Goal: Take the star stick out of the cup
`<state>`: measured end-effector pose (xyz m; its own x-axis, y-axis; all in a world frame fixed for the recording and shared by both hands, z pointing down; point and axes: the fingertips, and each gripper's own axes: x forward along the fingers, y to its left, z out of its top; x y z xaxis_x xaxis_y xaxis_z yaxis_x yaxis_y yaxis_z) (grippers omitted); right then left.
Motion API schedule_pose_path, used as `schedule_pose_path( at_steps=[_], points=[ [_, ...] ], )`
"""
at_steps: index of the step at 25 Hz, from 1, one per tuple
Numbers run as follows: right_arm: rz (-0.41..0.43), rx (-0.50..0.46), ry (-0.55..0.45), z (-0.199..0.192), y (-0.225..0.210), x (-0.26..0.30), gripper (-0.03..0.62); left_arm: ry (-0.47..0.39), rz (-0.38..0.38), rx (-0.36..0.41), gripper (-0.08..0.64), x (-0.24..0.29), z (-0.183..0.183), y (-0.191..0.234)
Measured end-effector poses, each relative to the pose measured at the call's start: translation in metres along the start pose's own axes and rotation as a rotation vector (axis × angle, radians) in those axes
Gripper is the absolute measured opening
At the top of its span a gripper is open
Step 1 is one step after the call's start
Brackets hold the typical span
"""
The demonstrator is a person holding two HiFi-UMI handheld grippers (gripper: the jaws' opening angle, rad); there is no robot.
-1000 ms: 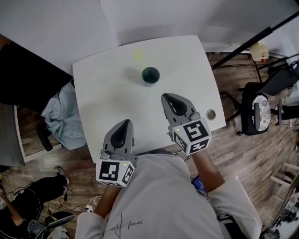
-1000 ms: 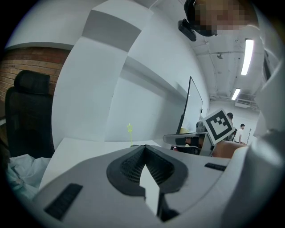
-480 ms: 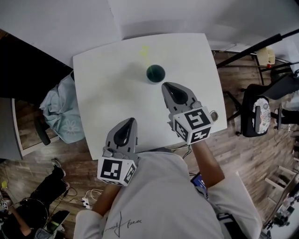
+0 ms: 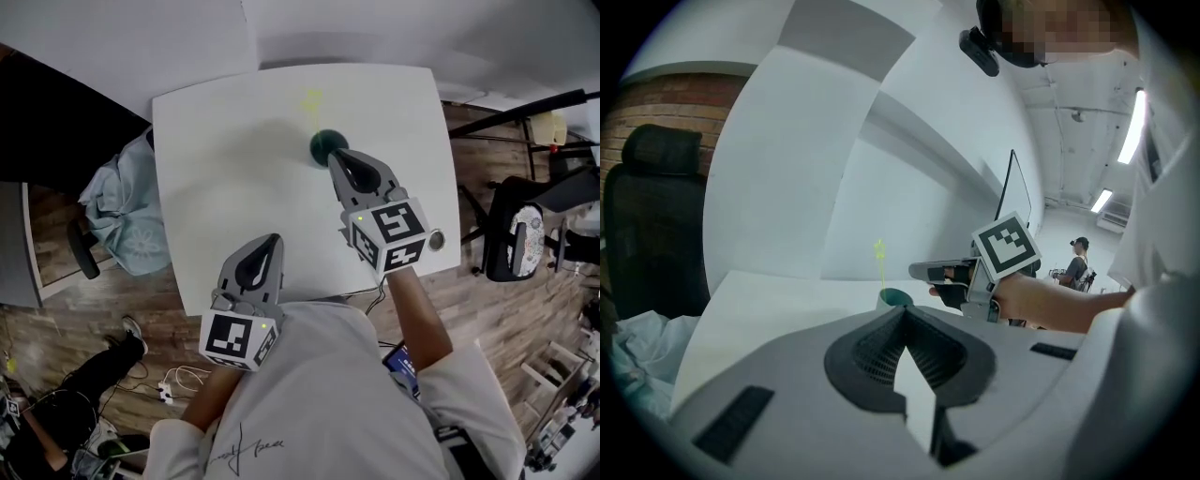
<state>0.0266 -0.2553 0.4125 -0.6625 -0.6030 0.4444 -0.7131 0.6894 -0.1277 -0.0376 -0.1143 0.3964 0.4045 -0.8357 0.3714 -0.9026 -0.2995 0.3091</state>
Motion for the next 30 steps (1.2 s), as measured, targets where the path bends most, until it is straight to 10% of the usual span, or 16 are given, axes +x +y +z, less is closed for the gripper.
schedule_pose_path(
  at_steps=[30],
  points=[
    [-0.026, -0.027, 0.077, -0.002, -0.026, 0.071, 0.064, 0.040, 0.051, -0.118, 0.003, 0.019, -0.006, 0.040]
  ],
)
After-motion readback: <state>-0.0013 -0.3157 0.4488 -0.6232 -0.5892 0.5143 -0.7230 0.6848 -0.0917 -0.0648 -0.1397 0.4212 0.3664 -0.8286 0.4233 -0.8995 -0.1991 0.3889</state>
